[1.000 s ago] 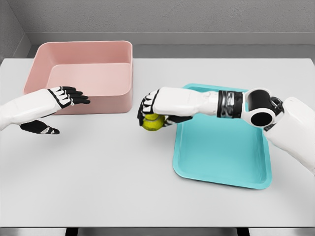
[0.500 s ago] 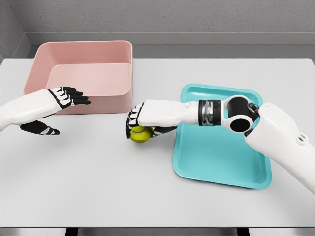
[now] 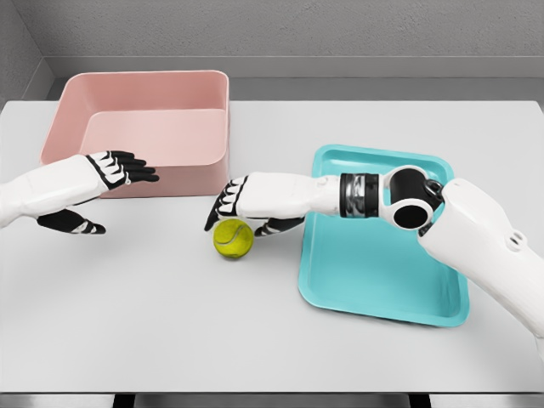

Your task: Put the tennis from the blue tray into the pink basket with both arms

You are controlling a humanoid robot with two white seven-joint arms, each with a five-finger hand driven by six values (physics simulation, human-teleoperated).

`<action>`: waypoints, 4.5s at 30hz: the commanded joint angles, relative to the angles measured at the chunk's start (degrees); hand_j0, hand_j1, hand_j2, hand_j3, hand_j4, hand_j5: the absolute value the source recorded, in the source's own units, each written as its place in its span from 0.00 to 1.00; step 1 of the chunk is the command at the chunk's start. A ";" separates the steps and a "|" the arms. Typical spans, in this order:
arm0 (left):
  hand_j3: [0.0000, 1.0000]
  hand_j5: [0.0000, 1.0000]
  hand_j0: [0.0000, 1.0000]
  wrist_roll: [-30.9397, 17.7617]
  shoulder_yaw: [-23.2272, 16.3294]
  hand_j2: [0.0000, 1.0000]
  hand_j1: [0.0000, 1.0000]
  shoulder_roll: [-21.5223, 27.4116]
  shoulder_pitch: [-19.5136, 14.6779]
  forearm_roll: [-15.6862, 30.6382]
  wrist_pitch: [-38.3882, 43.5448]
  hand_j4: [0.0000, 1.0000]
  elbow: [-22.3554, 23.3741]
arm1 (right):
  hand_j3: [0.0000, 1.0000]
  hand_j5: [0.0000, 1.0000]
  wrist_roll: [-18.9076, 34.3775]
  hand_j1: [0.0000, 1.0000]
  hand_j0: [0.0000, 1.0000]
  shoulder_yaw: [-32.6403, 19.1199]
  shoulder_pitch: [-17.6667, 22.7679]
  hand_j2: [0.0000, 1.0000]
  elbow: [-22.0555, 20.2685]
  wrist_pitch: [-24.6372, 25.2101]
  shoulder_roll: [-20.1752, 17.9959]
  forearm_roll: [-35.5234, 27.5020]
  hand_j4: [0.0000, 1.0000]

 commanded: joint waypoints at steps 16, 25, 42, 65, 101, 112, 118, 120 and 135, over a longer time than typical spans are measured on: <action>1.00 1.00 1.00 -0.06 -0.42 1.00 1.00 -5.27 -0.53 2.25 0.02 1.00 -0.53 | 0.91 0.91 -0.94 0.91 0.91 -6.48 -0.26 0.91 -4.30 0.13 -16.87 -1.30 0.91; 1.00 1.00 1.00 -3.31 -0.69 1.00 1.00 -14.32 -4.48 -0.83 0.02 1.00 -2.55 | 1.00 1.00 -4.37 1.00 1.00 -11.75 5.62 1.00 -5.18 0.13 -31.64 -1.83 1.00; 1.00 1.00 1.00 -3.40 -24.06 1.00 1.00 -15.11 -17.93 5.85 0.02 1.00 1.58 | 1.00 1.00 -3.84 1.00 1.00 -14.92 6.86 1.00 -8.35 0.13 -36.12 -7.54 1.00; 1.00 1.00 1.00 -14.56 -27.67 1.00 1.00 -15.64 -25.22 13.24 0.02 1.00 2.55 | 1.00 1.00 -3.67 1.00 1.00 -14.30 9.58 1.00 -8.44 0.13 -36.30 -7.54 1.00; 1.00 1.00 1.00 -22.29 -28.72 1.00 1.00 -25.04 -24.96 21.94 0.02 1.00 13.45 | 1.00 1.00 -3.14 1.00 1.00 -13.16 9.84 1.00 -8.43 0.13 -35.59 -7.45 1.00; 1.00 1.00 1.00 -22.21 -30.48 1.00 1.00 -25.13 -24.96 21.67 0.02 1.00 14.85 | 1.00 1.00 -3.14 1.00 1.00 -12.72 9.84 1.00 -8.26 0.13 -35.51 -7.45 1.00; 1.00 1.00 1.00 -22.12 -30.83 1.00 1.00 -25.75 -24.78 21.67 0.02 1.00 15.29 | 1.00 1.00 -3.14 1.00 1.00 -12.72 9.84 1.00 -8.08 0.13 -35.59 -7.36 1.00; 1.00 1.00 1.00 -22.12 -30.83 1.00 1.00 -25.75 -24.70 21.67 0.02 1.00 15.29 | 1.00 1.00 -3.14 1.00 1.00 -12.72 9.84 1.00 -8.00 0.13 -35.51 -7.45 1.00; 1.00 1.00 1.00 -22.03 -30.84 1.00 1.00 -27.68 -24.96 21.23 0.02 1.00 19.42 | 1.00 1.00 -2.17 1.00 1.00 -12.37 9.84 1.00 -8.00 0.13 -34.71 -7.45 1.00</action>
